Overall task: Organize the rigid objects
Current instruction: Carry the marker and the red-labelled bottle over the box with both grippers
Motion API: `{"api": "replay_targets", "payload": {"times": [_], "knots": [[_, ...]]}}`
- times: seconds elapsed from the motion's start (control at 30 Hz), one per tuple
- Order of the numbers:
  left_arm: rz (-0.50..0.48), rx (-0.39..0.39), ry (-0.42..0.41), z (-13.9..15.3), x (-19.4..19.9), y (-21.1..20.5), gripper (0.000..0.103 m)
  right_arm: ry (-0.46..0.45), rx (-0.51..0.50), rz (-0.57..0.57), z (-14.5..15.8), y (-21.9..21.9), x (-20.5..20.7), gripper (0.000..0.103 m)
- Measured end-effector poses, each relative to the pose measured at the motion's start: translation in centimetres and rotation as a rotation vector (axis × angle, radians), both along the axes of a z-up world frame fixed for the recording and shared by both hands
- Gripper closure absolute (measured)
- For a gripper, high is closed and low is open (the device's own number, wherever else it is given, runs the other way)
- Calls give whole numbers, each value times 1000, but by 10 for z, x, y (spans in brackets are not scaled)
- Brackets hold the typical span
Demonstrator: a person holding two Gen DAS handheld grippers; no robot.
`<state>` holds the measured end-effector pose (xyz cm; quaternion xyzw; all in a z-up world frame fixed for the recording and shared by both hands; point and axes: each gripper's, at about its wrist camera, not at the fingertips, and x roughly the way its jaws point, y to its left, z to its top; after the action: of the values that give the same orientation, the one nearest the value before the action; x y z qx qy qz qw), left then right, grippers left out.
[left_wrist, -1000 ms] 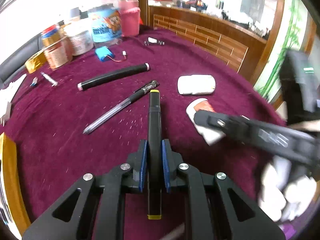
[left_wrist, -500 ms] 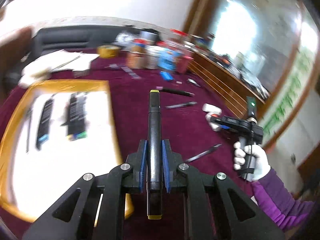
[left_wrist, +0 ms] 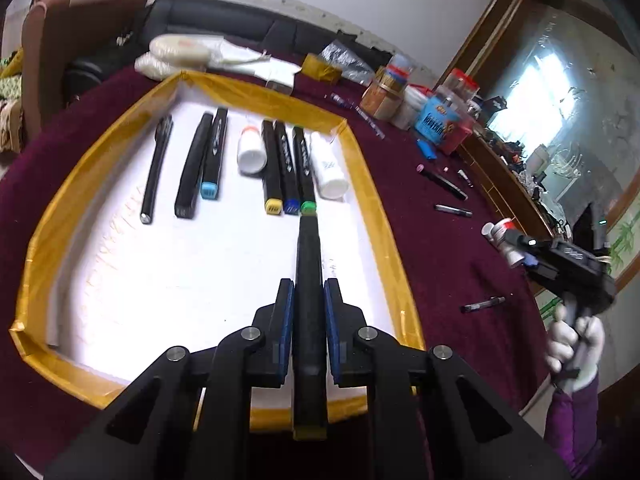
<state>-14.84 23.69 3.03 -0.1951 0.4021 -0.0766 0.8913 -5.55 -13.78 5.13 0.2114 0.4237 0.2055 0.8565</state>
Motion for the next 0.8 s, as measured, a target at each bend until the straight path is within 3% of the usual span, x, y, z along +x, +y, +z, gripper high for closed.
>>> {"api": "replay_targets", "payload": {"times": [0.23, 0.37, 0.47, 0.53, 0.6, 0.8], "knots": [[34, -21, 79, -18, 26, 0, 91, 45, 83, 232, 6, 101, -4, 72], [54, -21, 77, -24, 23, 1, 90, 62, 57, 326, 2, 157, -6, 72], [70, -94, 43, -16, 11, 9, 81, 67, 21, 363, -2, 187, -8, 72], [89, -142, 24, -10, 3, 18, 61, 71, 3, 378, -6, 201, -8, 72], [127, -197, -13, -3, -11, 31, 50, 84, -17, 393, -13, 214, -8, 72], [189, -186, -57, 10, -25, 54, 47, 39, -164, 369, -19, 240, -13, 72]]}}
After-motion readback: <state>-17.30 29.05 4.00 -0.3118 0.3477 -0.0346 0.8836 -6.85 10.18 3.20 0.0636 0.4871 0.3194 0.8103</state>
